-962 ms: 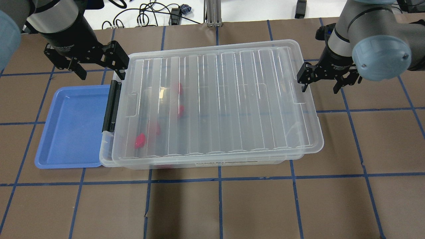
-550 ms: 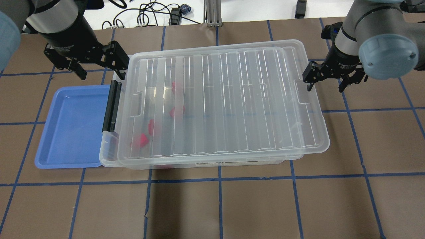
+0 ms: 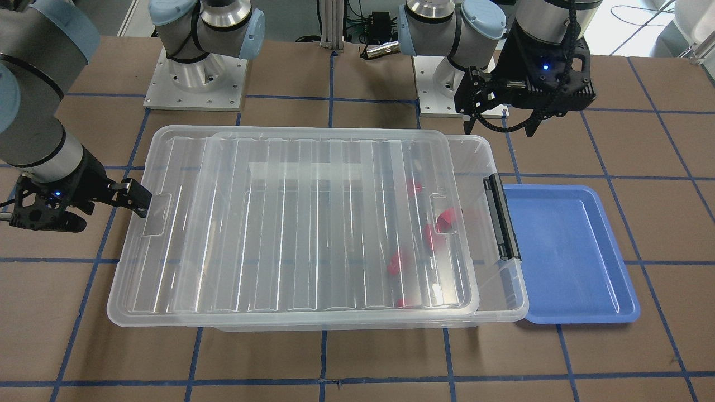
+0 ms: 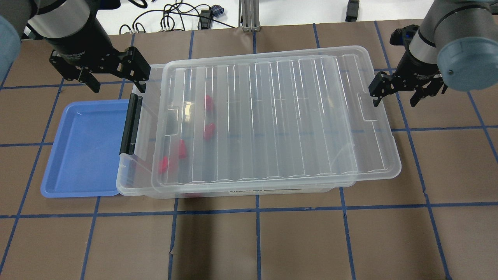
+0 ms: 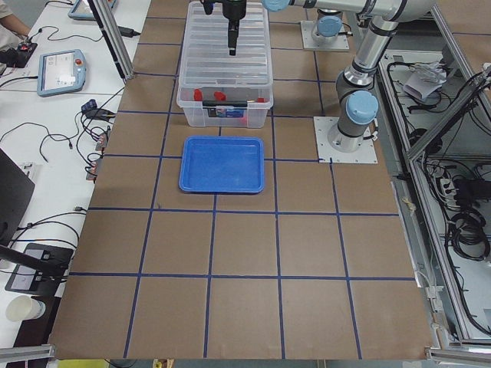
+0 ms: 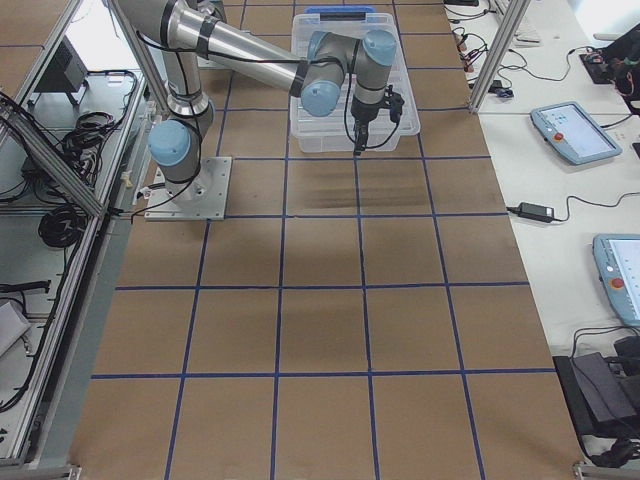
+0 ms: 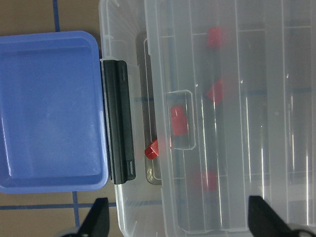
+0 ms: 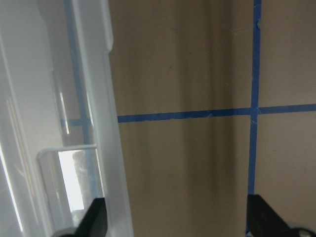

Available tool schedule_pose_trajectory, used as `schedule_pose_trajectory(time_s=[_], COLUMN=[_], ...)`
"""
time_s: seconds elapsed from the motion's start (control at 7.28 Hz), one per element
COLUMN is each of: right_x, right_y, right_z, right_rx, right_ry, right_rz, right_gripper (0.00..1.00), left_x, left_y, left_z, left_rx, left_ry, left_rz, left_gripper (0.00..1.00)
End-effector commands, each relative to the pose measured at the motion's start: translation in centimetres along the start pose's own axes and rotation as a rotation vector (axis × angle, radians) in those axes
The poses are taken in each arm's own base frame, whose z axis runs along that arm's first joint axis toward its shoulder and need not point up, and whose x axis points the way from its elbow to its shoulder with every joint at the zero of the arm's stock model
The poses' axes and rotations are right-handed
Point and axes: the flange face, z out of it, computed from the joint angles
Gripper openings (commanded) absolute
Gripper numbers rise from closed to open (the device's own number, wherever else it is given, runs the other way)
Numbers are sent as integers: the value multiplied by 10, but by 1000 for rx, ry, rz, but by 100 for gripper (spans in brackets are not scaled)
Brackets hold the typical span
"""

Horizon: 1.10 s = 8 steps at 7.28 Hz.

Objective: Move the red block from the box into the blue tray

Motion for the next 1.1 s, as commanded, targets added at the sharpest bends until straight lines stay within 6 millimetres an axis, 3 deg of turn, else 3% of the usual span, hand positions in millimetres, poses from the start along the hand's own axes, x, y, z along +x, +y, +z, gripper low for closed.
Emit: schedule_pose_trajectory(time_s=[0.0,0.14,0.55,0.69,0.82,0.96], right_x=[29,41,61,63,64,67], right_y=[-2,-2,-3,-4,-5,-5], right_z=[-1,-1,-3,-4,-5,-5], right_rx=[8,10,25,35,40,47], right_ry=[-1,-4,19,33,37,39], right_rz=[-29,-25,-53,-54,-63,-61], right_gripper=[100,100,100,100,100,100], left_x=[-7,-6,-4,-3,0,2], left_y=[-8,-15,-18,-30,-59,-63], left_z=[6,11,51,73,77,104], left_rx=[-22,-30,-191,-206,-42,-37], left_ry=[-4,2,40,45,26,35], left_rz=[-15,-13,-11,-18,-9,-65], left_gripper=[100,100,100,100,100,100])
